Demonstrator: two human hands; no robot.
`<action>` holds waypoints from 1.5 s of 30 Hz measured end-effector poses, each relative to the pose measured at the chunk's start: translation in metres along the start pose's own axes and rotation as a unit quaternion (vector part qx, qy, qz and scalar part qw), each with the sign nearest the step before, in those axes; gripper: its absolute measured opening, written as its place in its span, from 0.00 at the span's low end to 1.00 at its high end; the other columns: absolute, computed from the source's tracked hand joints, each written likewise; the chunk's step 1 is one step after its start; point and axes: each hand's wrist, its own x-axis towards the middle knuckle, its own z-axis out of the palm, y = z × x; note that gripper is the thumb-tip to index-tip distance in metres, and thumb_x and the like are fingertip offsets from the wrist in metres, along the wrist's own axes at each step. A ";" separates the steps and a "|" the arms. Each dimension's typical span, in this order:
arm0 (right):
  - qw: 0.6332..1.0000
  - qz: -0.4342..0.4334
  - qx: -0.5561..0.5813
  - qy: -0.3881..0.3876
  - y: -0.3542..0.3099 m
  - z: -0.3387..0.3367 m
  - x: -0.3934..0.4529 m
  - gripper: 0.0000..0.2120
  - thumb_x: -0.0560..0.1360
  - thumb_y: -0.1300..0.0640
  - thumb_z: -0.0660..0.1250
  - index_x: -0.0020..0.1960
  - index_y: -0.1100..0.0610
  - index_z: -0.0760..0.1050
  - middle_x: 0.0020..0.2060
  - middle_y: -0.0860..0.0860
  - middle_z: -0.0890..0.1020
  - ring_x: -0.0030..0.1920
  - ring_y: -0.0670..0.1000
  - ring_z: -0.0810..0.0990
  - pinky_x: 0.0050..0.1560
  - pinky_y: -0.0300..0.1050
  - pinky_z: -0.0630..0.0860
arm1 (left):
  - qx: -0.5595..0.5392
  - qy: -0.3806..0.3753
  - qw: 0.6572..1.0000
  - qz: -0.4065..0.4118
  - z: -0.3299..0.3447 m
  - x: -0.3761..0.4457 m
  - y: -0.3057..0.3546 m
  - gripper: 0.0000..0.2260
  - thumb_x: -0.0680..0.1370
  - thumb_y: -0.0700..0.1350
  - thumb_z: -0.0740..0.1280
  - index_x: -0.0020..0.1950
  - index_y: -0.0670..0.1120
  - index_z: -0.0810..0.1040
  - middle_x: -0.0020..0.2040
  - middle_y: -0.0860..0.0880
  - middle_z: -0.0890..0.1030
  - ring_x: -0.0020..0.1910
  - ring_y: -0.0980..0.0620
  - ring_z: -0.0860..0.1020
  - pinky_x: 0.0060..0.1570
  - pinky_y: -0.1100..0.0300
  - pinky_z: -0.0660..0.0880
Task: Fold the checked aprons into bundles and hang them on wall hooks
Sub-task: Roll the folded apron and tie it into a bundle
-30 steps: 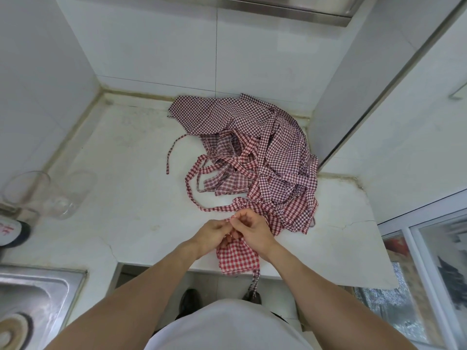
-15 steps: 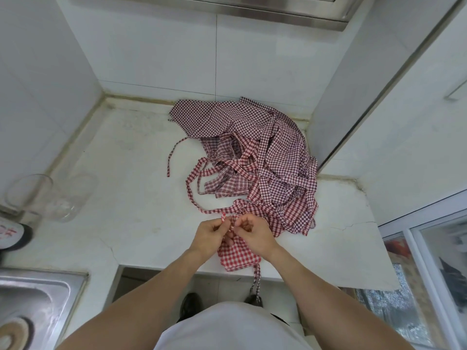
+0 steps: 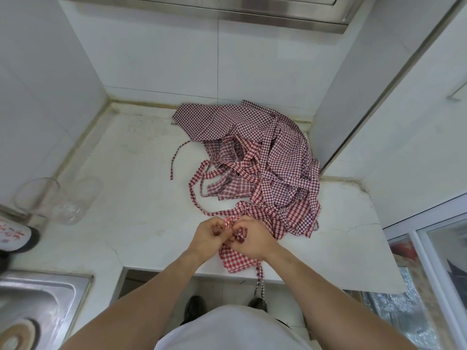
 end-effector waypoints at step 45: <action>0.998 0.017 -0.016 -0.054 -0.007 0.002 -0.014 0.16 0.83 0.55 0.59 0.38 0.60 0.71 0.36 0.50 0.74 0.38 0.46 0.69 0.45 0.40 0.62 | 0.031 0.127 0.983 -0.131 0.000 0.029 0.010 0.08 0.77 0.45 0.72 0.42 0.41 0.80 0.31 0.45 0.83 0.29 0.50 0.81 0.36 0.56 0.81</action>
